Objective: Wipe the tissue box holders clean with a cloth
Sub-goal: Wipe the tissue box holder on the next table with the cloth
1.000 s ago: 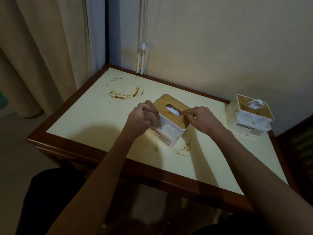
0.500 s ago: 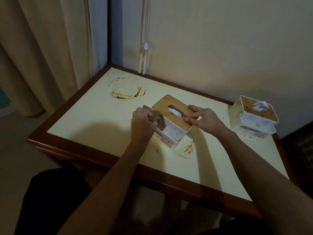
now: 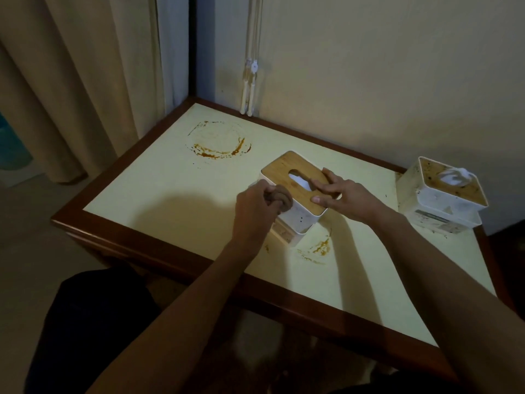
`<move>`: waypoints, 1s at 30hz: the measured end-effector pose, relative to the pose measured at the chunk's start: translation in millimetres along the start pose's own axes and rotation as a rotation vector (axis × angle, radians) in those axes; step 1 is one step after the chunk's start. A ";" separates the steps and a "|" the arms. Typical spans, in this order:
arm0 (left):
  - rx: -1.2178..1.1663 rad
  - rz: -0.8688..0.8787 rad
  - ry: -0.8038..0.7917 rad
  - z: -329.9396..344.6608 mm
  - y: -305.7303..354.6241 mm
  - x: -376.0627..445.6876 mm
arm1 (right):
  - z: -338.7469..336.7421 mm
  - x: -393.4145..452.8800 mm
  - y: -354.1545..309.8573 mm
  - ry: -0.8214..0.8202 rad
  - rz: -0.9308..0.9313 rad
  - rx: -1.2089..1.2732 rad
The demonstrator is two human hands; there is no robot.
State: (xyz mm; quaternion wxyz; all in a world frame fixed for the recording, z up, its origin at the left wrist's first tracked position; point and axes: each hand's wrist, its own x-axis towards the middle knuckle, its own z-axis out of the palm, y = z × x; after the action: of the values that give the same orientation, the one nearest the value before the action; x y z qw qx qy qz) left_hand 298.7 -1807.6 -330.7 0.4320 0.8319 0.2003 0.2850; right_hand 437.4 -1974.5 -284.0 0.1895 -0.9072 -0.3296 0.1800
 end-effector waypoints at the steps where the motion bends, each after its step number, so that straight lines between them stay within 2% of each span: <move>1: 0.030 0.012 0.006 -2.1 -3.6 6.3 | 0.0 0.0 -0.1 0.000 0.001 0.009; 4: 0.132 0.076 0.093 -3.8 -16.4 25.8 | 0.3 0.0 -0.3 0.003 -0.005 0.021; 7: 0.144 0.066 0.128 0.5 -20.3 32.6 | -0.3 0.6 -0.6 0.005 0.000 0.025; 9: 0.111 0.028 0.108 2.7 -13.5 28.8 | 0.0 1.0 -1.3 0.009 0.001 0.039; 14: 0.045 0.051 -0.123 -2.8 -1.5 11.9 | -0.5 0.4 -4.7 -0.002 0.020 0.014; 16: -0.045 0.045 -0.112 -13.4 -0.6 12.6 | -1.1 0.3 -6.1 -0.008 0.028 0.000; 19: -0.163 -0.035 -0.011 -20.3 9.3 9.0 | -3.1 0.9 -7.8 -0.016 0.034 -0.033; 21: -0.183 -0.073 -0.021 -13.5 19.0 -2.7 | -4.2 0.9 -8.4 -0.025 0.037 -0.046; 24: -0.106 0.022 -0.049 5.2 21.2 -23.0 | -4.2 0.6 -9.1 -0.024 0.029 -0.062; 28: 0.110 0.053 -0.035 17.7 16.2 -30.0 | -4.5 -0.4 -8.4 -0.016 0.022 -0.076; 30: 0.126 0.068 -0.061 18.6 15.6 -29.0 | -5.1 -0.8 -7.9 -0.016 0.017 -0.052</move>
State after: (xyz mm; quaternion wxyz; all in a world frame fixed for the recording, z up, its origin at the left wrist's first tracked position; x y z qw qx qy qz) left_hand 290.1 -1844.2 -335.0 0.3749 0.8721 0.1763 0.2606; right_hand 434.9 -1970.6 -275.9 0.1618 -0.9132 -0.3278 0.1803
